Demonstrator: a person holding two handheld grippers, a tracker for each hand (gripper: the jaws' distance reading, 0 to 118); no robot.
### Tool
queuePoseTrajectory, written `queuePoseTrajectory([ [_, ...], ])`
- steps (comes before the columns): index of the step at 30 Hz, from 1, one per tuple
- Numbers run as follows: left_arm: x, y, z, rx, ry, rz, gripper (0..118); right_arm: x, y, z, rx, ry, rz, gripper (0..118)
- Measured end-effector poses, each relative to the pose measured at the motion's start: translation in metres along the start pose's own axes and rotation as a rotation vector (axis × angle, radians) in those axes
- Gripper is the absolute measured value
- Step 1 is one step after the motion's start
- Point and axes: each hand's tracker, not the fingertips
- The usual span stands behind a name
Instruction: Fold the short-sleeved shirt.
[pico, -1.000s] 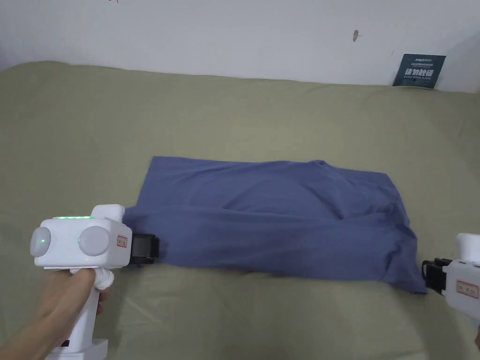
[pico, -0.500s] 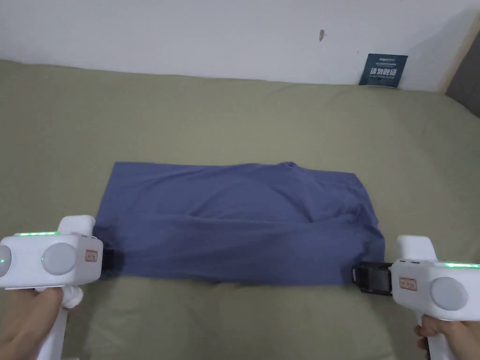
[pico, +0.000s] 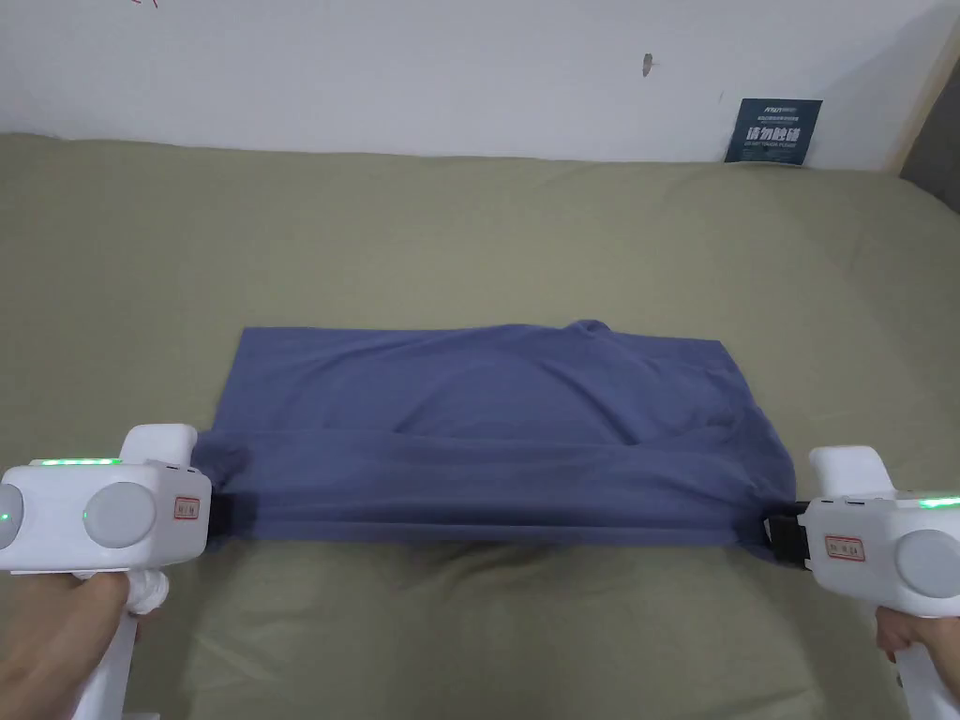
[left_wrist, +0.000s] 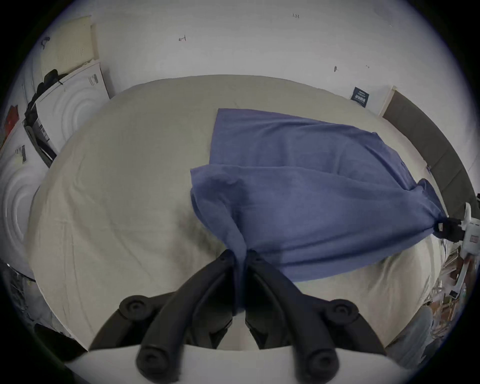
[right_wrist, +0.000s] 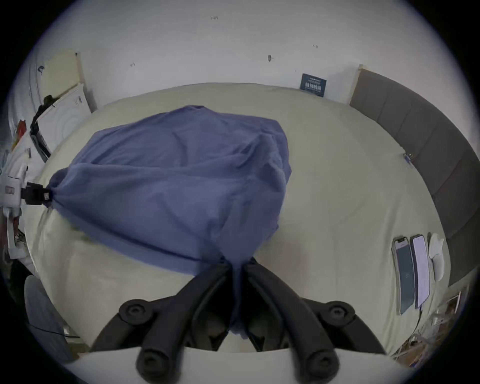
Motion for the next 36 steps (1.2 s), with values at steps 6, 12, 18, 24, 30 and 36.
queuePoseTrajectory([
  [6,-0.008,-0.029,0.031,0.009,-0.001,-0.002,8,-0.010,-0.035,0.036,0.005,0.017,0.020,3],
  [12,-0.020,-0.075,0.060,0.007,-0.014,-0.003,8,-0.016,-0.085,0.064,-0.026,0.046,0.009,3],
  [18,-0.022,-0.095,0.064,-0.011,-0.019,0.004,8,-0.021,-0.104,0.066,-0.042,0.044,-0.019,3],
  [24,-0.025,-0.095,0.060,-0.012,-0.050,0.041,39,-0.018,-0.103,0.062,-0.035,0.040,-0.028,37],
  [30,-0.027,-0.091,0.066,0.042,-0.026,0.034,93,-0.021,-0.095,0.081,0.026,-0.003,-0.044,104],
  [36,-0.012,-0.041,0.056,0.109,-0.045,0.016,3,-0.024,-0.042,0.076,0.155,-0.023,-0.119,17],
])
